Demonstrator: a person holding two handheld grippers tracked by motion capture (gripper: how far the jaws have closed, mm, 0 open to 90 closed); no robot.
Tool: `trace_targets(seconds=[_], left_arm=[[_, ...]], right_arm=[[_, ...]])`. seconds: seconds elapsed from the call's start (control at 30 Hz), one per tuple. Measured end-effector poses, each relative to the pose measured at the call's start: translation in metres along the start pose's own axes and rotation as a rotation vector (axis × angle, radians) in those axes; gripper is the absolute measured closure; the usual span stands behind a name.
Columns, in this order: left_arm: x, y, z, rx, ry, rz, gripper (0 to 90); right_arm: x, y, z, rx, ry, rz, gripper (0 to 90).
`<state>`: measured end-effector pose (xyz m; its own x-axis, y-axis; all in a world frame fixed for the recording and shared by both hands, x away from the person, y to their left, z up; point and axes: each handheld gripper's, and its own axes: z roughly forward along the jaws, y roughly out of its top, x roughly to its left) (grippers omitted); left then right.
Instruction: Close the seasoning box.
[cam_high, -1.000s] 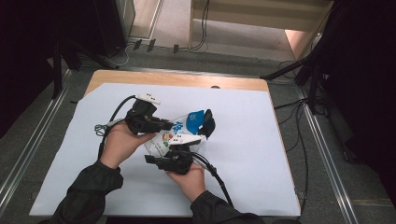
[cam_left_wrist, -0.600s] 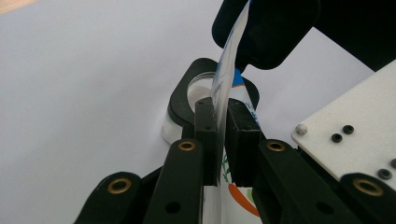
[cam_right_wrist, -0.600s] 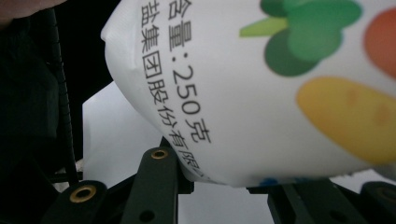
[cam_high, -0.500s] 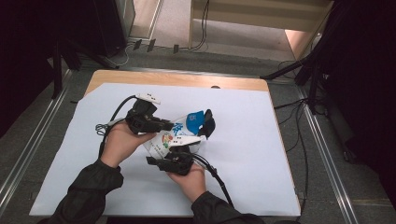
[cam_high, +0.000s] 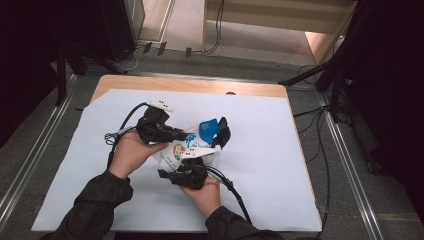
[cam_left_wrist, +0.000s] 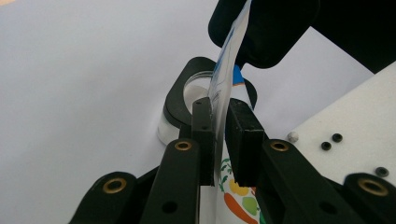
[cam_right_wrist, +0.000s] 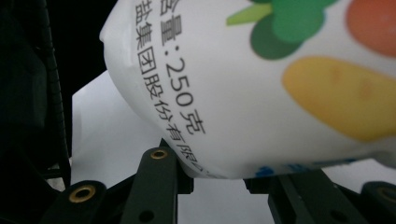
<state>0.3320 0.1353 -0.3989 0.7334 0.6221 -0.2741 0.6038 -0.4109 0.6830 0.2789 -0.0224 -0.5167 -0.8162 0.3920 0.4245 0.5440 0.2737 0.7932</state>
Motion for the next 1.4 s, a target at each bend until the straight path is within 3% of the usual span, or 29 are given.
trace_targets(seconds=[0.73, 1.0, 1.4], left_arm=[[0.002, 0.006, 0.011, -0.014, -0.034, 0.020, 81.2], [0.002, 0.008, 0.015, -0.030, -0.049, 0.055, 81.5], [0.007, 0.004, 0.008, -0.045, -0.067, 0.065, 90.0]], right_arm=[[-0.005, -0.012, 0.002, 0.034, -0.033, 0.004, 71.4], [-0.005, -0.015, 0.000, 0.034, -0.038, 0.008, 71.4], [-0.005, -0.016, 0.001, 0.046, -0.044, -0.002, 71.3]])
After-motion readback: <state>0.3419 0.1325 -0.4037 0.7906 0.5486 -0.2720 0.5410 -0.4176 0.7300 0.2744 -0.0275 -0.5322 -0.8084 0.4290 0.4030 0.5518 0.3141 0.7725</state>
